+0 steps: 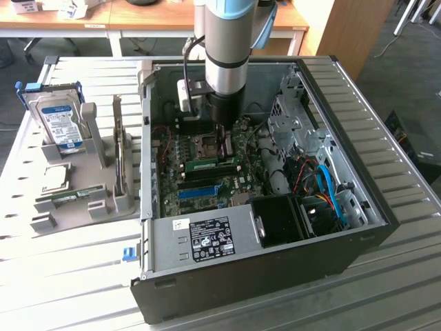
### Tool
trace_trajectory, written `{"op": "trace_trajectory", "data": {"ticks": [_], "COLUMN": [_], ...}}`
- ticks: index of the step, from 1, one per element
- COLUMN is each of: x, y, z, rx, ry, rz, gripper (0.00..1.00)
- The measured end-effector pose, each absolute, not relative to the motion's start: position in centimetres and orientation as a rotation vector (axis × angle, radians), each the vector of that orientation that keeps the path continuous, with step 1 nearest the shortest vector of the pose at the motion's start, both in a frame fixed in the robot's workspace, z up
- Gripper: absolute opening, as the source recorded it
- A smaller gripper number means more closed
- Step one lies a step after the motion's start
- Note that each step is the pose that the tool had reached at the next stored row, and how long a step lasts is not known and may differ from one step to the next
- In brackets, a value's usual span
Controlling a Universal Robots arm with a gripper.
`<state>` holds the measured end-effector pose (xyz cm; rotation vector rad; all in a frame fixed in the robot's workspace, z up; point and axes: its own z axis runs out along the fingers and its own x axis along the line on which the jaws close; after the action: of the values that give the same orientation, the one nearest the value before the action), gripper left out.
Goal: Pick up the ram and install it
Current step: 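Insert the ram into the slot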
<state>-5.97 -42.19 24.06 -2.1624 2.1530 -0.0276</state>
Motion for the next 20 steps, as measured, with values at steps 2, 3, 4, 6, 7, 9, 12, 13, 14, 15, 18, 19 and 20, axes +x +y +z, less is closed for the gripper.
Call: {"op": "trace_trajectory", "data": {"ticks": [2,3,4,6,7,9,12,13,14,15,18,19,20], "x": [-5.97,-5.97,-5.98,-5.97,-5.97,-5.98,-5.98,-5.98,-5.98,-5.98,-5.98,-5.98,-5.98], "y": [-42.19,-42.19,-42.19,-42.18,-42.18,-42.19,-42.19,-42.19,-42.19,-42.19,-42.18,-42.18,-42.18], "z": [24.03,24.00,23.98,23.90,23.87,23.84,23.82,23.82,23.82,23.82,23.82,23.82,23.82], "rx": [-2.156,-2.153,-2.151,-2.142,-2.135,-2.125,-2.122,-2.122,-2.122,-2.124,-2.135,-2.138,-2.141], "ry": [2.160,2.162,2.165,2.173,2.180,2.191,2.193,2.193,2.193,2.192,2.181,2.177,2.174], "rz": [-0.028,-0.028,-0.028,-0.029,-0.029,-0.030,-0.030,-0.030,-0.030,-0.030,-0.029,-0.029,-0.029], "gripper": [0.12,0.12,0.12,0.12,0.12,0.12,0.12,0.12,0.12,0.12,0.12,0.12,0.12]}}
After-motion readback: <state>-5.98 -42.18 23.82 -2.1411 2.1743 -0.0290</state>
